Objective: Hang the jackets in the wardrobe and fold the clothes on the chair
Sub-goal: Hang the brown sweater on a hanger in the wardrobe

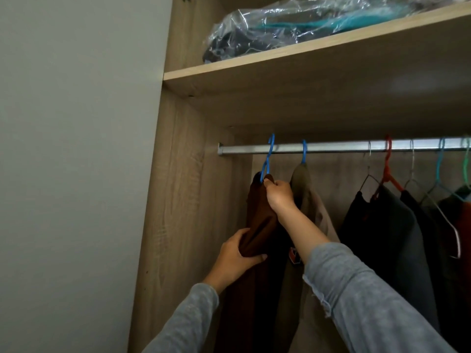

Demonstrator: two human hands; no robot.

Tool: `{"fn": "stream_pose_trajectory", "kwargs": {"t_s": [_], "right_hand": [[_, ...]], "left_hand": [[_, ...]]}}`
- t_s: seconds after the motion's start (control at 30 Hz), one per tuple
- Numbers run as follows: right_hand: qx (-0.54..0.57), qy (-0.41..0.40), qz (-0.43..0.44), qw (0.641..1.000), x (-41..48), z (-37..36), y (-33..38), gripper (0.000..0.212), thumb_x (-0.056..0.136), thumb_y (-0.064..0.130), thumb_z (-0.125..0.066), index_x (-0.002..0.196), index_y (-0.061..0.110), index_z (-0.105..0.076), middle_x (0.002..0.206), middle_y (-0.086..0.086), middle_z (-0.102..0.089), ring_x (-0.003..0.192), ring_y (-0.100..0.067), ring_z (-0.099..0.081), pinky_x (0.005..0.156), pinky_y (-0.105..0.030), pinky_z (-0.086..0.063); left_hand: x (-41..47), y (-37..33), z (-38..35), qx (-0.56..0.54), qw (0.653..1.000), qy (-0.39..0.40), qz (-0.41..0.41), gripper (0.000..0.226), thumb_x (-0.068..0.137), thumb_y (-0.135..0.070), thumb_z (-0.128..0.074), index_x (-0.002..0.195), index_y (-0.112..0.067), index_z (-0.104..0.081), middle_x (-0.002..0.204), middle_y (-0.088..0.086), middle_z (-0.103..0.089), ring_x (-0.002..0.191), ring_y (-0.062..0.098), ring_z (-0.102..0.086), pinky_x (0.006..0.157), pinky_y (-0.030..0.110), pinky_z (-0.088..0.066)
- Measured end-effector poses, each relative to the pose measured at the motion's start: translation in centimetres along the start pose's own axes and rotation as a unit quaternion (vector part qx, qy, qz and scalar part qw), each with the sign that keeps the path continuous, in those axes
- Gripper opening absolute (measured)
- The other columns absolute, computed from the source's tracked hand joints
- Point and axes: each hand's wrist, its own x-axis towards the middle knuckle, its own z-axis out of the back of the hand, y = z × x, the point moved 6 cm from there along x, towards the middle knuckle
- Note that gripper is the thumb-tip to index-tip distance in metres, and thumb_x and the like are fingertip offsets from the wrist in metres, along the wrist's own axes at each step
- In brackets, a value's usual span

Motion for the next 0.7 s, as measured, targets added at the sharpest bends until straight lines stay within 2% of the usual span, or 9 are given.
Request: {"fn": "stream_pose_trajectory", "kwargs": {"t_s": [0.13,0.23,0.3,0.4,0.47,0.57,0.63,0.7], "right_hand": [[-0.016,0.010,-0.012,1.000,1.0,-0.3,-1.6,0.040,0.099,0.027,-0.045,0.060,0.017,-0.038,0.060,0.000,-0.039,0.054,-0.014,-0.040,0.048,-0.025,-0.028],[-0.024,0.017,-0.003,1.000,0.8,-0.4,-2.2,0.038,0.098,0.026,-0.047,0.061,0.016,-0.042,0.063,-0.002,-0.045,0.058,-0.016,-0.046,0.051,-0.026,-0.033],[-0.038,0.018,0.000,0.999,0.3,-0.6,-2.3,0.028,0.096,0.027,-0.050,0.071,0.014,-0.052,0.074,-0.006,-0.056,0.070,-0.020,-0.056,0.062,-0.030,-0.044],[-0.073,0.021,-0.005,0.997,-1.6,-1.1,-2.8,0.009,0.095,0.025,-0.052,0.098,0.017,-0.055,0.092,-0.003,-0.059,0.083,-0.018,-0.058,0.074,-0.032,-0.047],[-0.108,0.025,0.024,0.994,-3.8,-1.5,-3.2,0.023,0.094,0.023,-0.051,0.116,0.017,-0.054,0.105,-0.004,-0.059,0.093,-0.020,-0.058,0.082,-0.033,-0.049],[-0.170,0.003,0.066,0.983,-8.0,-1.3,-4.2,0.040,0.094,0.015,-0.051,0.134,0.014,-0.045,0.125,-0.006,-0.049,0.111,-0.022,-0.053,0.088,-0.031,-0.047],[-0.196,-0.012,0.064,0.979,-10.6,-0.6,-5.4,0.047,0.093,0.010,-0.051,0.138,0.015,-0.039,0.128,-0.007,-0.049,0.114,-0.023,-0.052,0.093,-0.033,-0.048],[-0.201,-0.025,0.050,0.978,-12.9,0.6,-6.5,0.045,0.093,0.008,-0.050,0.136,0.013,-0.039,0.125,-0.009,-0.053,0.111,-0.024,-0.055,0.091,-0.032,-0.050]], "left_hand": [[0.0,0.9,-0.6,-0.008,1.000,0.010,-0.003,0.052,0.072,-0.016,-0.080,0.115,-0.028,-0.054,0.108,-0.008,-0.064,0.098,-0.004,-0.060,0.081,0.009,-0.046],[-0.9,2.0,-1.4,-0.031,0.999,0.008,0.015,0.046,0.076,-0.017,-0.077,0.116,-0.025,-0.055,0.108,-0.006,-0.065,0.097,-0.001,-0.062,0.082,0.013,-0.048],[-1.9,3.0,-1.6,-0.048,0.998,0.005,0.032,0.044,0.078,-0.020,-0.076,0.116,-0.025,-0.056,0.107,-0.004,-0.067,0.096,0.004,-0.064,0.085,0.020,-0.052],[-4.2,4.2,-1.9,-0.062,0.996,0.017,0.057,0.041,0.081,-0.018,-0.074,0.118,-0.021,-0.057,0.106,-0.002,-0.068,0.095,0.006,-0.065,0.086,0.023,-0.053],[-6.2,4.7,-2.1,-0.069,0.995,0.020,0.062,0.036,0.084,-0.015,-0.070,0.118,-0.019,-0.058,0.105,-0.004,-0.068,0.093,0.003,-0.065,0.083,0.017,-0.051],[-9.6,5.4,-2.7,-0.071,0.993,0.056,0.075,0.028,0.090,-0.017,-0.062,0.115,-0.027,-0.058,0.107,-0.010,-0.066,0.095,-0.003,-0.063,0.083,0.014,-0.049],[-11.7,5.4,-3.4,-0.081,0.990,0.072,0.086,0.025,0.093,-0.017,-0.057,0.116,-0.029,-0.058,0.108,-0.009,-0.066,0.100,0.001,-0.062,0.087,0.016,-0.049],[-13.6,5.0,-4.2,-0.091,0.989,0.067,0.100,0.024,0.096,-0.016,-0.052,0.116,-0.028,-0.059,0.108,-0.008,-0.066,0.101,0.002,-0.062,0.087,0.014,-0.047]]}}
